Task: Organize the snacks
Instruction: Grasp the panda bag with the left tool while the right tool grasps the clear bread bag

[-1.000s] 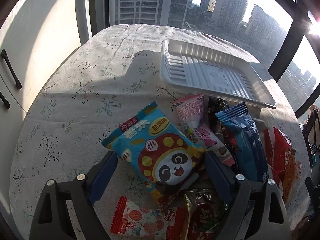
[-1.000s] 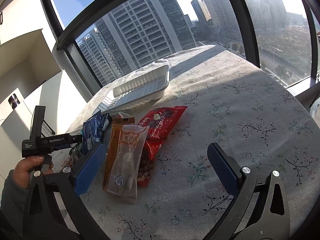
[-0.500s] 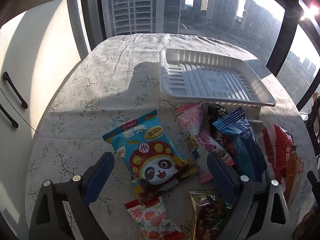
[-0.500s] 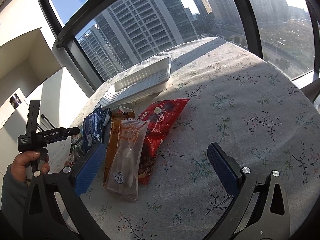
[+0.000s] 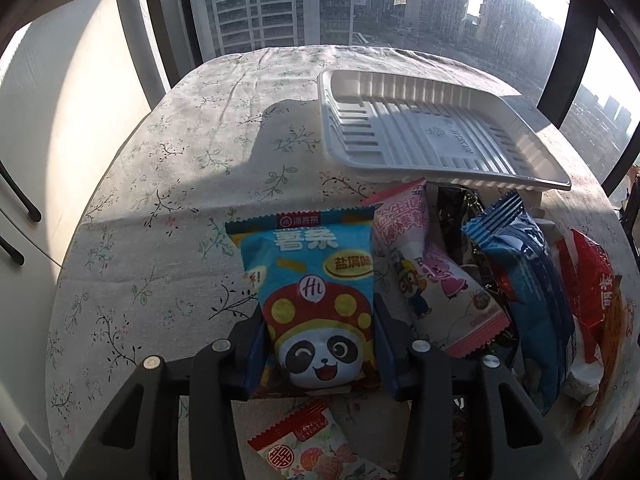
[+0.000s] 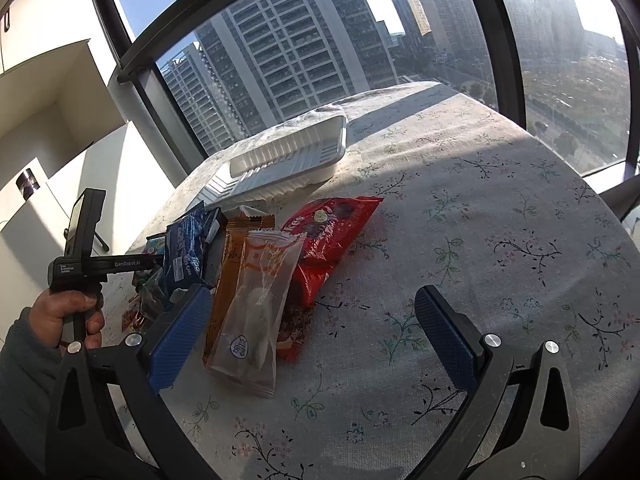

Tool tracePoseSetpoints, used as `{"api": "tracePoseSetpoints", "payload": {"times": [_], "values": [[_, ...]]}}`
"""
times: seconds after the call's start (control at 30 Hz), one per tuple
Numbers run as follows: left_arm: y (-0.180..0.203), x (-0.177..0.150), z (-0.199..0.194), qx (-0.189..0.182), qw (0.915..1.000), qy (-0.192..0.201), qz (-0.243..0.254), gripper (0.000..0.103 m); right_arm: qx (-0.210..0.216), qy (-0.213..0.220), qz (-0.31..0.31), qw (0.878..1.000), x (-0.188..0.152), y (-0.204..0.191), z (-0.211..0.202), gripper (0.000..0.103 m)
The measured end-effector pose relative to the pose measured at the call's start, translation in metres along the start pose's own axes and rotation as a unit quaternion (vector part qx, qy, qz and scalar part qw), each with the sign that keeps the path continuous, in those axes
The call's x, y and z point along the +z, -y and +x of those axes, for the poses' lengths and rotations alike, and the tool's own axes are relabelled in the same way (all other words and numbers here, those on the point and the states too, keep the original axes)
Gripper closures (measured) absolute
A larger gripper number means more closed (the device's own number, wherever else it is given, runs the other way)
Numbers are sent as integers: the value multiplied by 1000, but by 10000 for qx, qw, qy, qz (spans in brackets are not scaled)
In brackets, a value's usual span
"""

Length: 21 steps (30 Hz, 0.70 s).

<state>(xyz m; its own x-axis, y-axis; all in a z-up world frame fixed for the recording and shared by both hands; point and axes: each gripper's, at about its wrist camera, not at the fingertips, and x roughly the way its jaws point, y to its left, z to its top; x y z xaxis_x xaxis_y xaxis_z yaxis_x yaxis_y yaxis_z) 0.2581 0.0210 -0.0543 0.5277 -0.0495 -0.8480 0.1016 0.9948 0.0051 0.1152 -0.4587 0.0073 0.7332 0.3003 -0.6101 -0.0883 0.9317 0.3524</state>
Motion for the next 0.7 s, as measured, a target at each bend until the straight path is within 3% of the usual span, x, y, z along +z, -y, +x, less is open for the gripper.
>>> {"api": "tracePoseSetpoints", "payload": {"times": [0.17, 0.23, 0.43, 0.6, 0.7], "values": [[-12, -4, -8, -286, 9995, 81, -118, 62, -178, 102, -422, 9989, -3, -18, -6, 1], [-18, -6, -14, -428, 9987, 179, -219, 62, -153, 36, -466, 9988, -3, -25, -5, 5], [-31, -11, -32, -867, 9940, 496, -435, 62, -27, -347, -675, 9971, -4, -50, 10, 18], [-37, -16, -37, -1186, 9898, 606, -512, 62, -103, -765, -760, 9941, -9, -65, 32, 36], [-43, -17, -38, -1299, 9877, 651, -577, 62, -194, -988, -650, 9928, -11, -64, 43, 37]]}}
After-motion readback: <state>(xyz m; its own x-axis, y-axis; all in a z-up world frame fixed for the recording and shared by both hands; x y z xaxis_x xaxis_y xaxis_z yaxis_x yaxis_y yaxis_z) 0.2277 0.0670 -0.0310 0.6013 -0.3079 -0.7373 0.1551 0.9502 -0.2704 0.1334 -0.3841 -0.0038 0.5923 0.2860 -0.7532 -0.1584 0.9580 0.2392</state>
